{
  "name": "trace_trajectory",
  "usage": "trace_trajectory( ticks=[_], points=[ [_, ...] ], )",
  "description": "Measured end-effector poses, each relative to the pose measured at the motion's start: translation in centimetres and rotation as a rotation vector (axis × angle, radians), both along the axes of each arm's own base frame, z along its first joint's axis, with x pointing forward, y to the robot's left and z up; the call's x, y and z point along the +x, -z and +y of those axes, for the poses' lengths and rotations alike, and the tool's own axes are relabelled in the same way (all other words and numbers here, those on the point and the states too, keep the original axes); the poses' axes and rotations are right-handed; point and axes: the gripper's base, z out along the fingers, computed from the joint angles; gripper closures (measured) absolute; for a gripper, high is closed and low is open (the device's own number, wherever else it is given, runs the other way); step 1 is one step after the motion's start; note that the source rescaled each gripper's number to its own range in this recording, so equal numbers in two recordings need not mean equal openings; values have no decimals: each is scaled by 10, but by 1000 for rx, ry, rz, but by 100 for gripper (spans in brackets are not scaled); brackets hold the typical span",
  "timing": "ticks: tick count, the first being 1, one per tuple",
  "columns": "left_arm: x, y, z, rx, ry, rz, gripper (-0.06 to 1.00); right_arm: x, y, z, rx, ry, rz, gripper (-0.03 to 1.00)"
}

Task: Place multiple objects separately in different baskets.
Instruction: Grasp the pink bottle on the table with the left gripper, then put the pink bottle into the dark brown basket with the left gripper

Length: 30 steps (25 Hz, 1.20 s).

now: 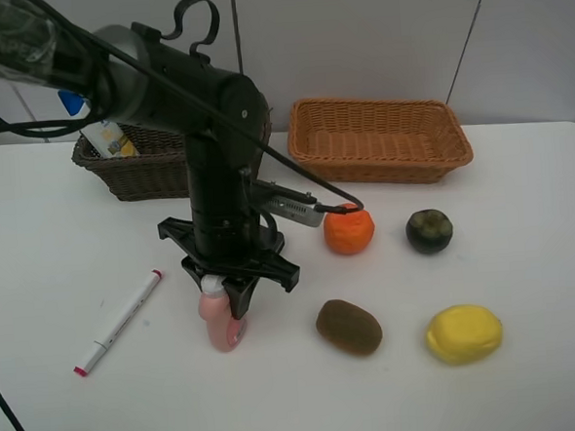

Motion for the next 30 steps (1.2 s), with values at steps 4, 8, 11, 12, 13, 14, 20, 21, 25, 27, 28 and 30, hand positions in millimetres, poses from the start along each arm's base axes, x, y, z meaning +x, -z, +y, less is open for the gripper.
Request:
trace_trajectory(
  ticks=[4,8,11,12,13,14,20,21,25,27,28,30],
  points=[
    [4,-34,1,-48,4,-62,67,0,0,0,0,0,0,-3],
    [34,-97,7,-178,-40,-217,67,0,0,0,0,0,0,-3],
    [71,-139,27,-257,-132,-345,67,0,0,0,0,0,0,-3],
    [86,-150,38,-276,-174,-385,67,0,0,0,0,0,0,-3],
    [101,-159,50,-287,-216,-422,67,0,0,0,0,0,0,-3],
    [115,-164,60,-294,-254,-452,67,0,0,0,0,0,0,-3],
    [184,-139,117,-252,-423,-491,67,0,0,0,0,0,0,-3],
    [191,-129,122,-242,-437,-481,67,0,0,0,0,0,0,-3],
    [208,-99,145,-208,-493,-449,67,0,0,0,0,0,0,-3],
    [214,-91,156,-193,-510,-458,67,0,0,0,0,0,0,-3],
    [216,-88,159,-187,-514,-463,67,0,0,0,0,0,0,-3],
    [219,-87,165,-182,-522,-481,67,0,0,0,0,0,0,-3]
  ],
)
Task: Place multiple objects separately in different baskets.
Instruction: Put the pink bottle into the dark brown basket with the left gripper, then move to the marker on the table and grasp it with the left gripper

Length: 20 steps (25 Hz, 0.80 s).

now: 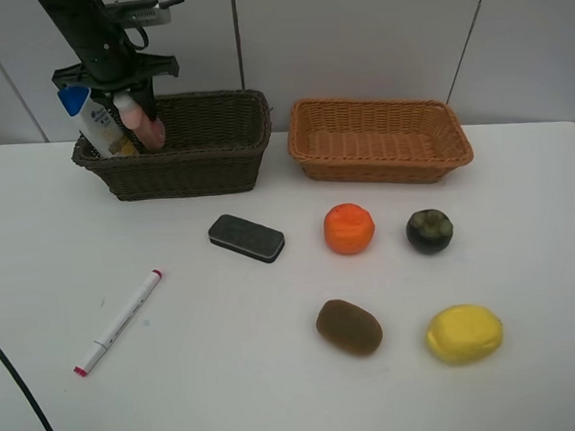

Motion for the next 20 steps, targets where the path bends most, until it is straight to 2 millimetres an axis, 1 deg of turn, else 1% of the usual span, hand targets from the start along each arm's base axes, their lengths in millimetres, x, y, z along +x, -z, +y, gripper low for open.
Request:
trace_trajectory(
  ticks=[1,2,3,5,7,10,12,16,18,20],
  points=[
    [1,0,2,4,-2,-5,66,0,0,0,0,0,0,-3],
    [1,-1,2,7,-2,-10,62,0,0,0,0,0,0,-3],
    [2,-1,3,11,-2,-16,52,0,0,0,0,0,0,-3],
    [2,-2,3,12,-3,-19,25,0,0,0,0,0,0,-3],
    [1,-1,3,11,-16,-5,12,0,0,0,0,0,0,-3],
    [-2,-7,4,14,-31,41,7,0,0,0,0,0,0,-3],
    [-4,-21,3,9,-33,57,7,0,0,0,0,0,0,-3],
    [-5,-51,-3,-79,-31,5,7,0,0,0,0,0,0,-3],
    [-10,-63,-5,-117,-16,-10,7,0,0,0,0,0,0,-3],
    [-23,-71,-9,-126,20,-2,7,0,0,0,0,0,0,-3]
  ],
)
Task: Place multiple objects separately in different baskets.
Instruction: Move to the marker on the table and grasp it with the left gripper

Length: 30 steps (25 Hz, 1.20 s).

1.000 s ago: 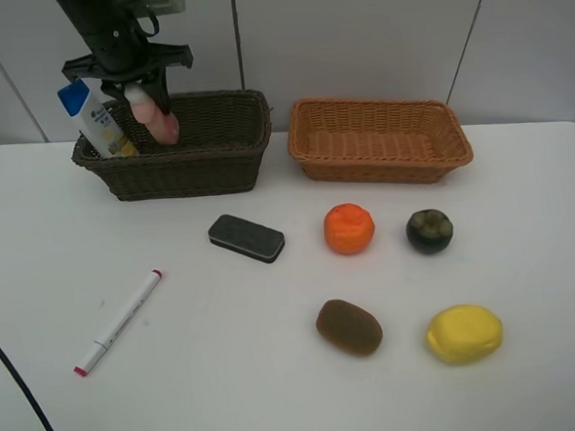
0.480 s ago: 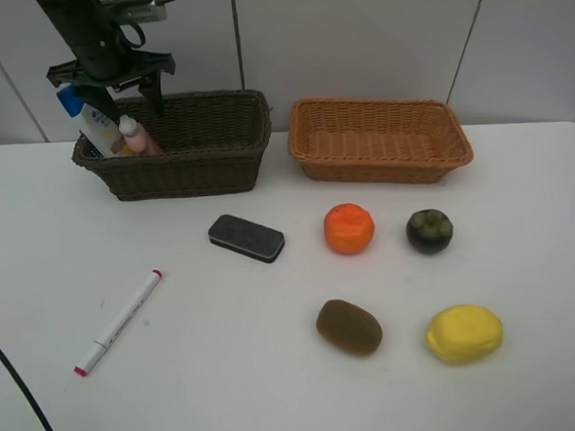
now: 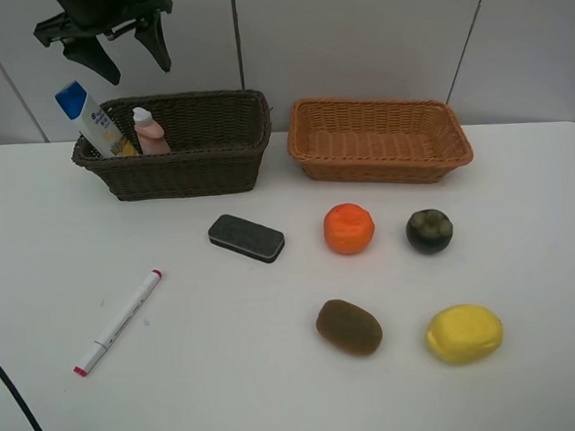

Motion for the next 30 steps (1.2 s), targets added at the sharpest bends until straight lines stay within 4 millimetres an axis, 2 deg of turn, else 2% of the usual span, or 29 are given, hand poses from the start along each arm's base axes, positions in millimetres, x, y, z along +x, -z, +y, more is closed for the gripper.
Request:
trace_trajectory(
  ticks=[3,8,12,16,18,21,27,30],
  points=[
    [-34,-8,-4,21,71,40,7,0,0,0,0,0,0,-3],
    [-113,-25,4,28,119,98,7,0,0,0,0,0,0,-3],
    [-167,-15,20,87,169,155,7,0,0,0,0,0,0,-3],
    [-204,21,31,161,268,268,7,0,0,0,0,0,0,-3],
    [-214,43,34,177,303,308,7,0,0,0,1,-1,0,-3],
    [-216,67,35,190,345,280,7,0,0,0,1,-1,0,-3],
    [-199,104,23,190,441,244,7,0,0,0,1,-1,0,-3],
    [-195,131,9,220,508,286,7,0,0,0,1,-1,0,-3]
  ],
)
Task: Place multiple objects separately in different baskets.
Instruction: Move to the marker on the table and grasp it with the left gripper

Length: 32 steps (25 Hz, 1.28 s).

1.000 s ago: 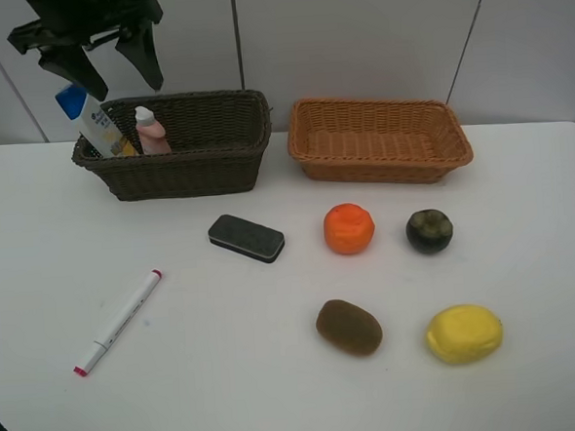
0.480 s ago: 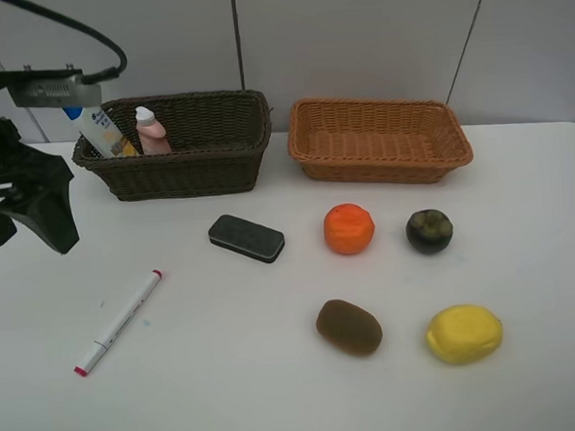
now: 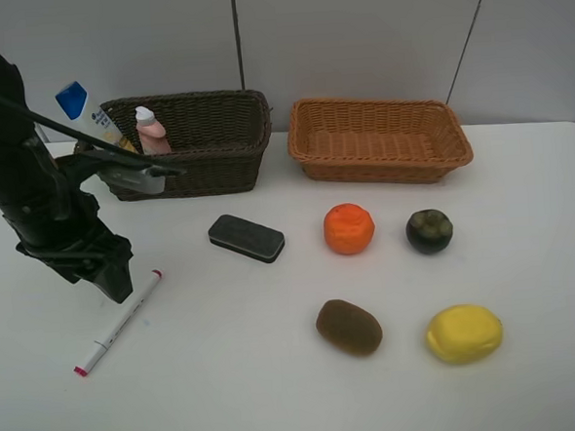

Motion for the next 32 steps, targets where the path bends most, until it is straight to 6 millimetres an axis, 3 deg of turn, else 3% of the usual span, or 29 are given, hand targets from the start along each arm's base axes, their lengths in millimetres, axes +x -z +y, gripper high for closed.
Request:
trace_trajectory(
  ticks=[7,12,16,18,20,23,28,32],
  points=[
    [7,50,-5,89,25,66,7,0,0,0,0,0,0,-3],
    [12,68,-6,93,24,54,7,0,0,0,0,0,0,-3],
    [13,72,-6,104,18,59,9,0,0,0,0,0,0,-3],
    [14,73,-6,109,7,52,20,0,0,0,1,-1,0,-3],
    [15,73,-6,117,5,41,42,0,0,0,1,-1,0,-3],
    [19,72,-8,111,-7,45,92,0,0,0,1,-1,0,-3],
    [26,65,-13,98,-39,107,93,0,0,0,1,-1,0,-3],
    [46,24,-26,19,-77,65,93,0,0,0,1,-1,0,-3]
  ],
)
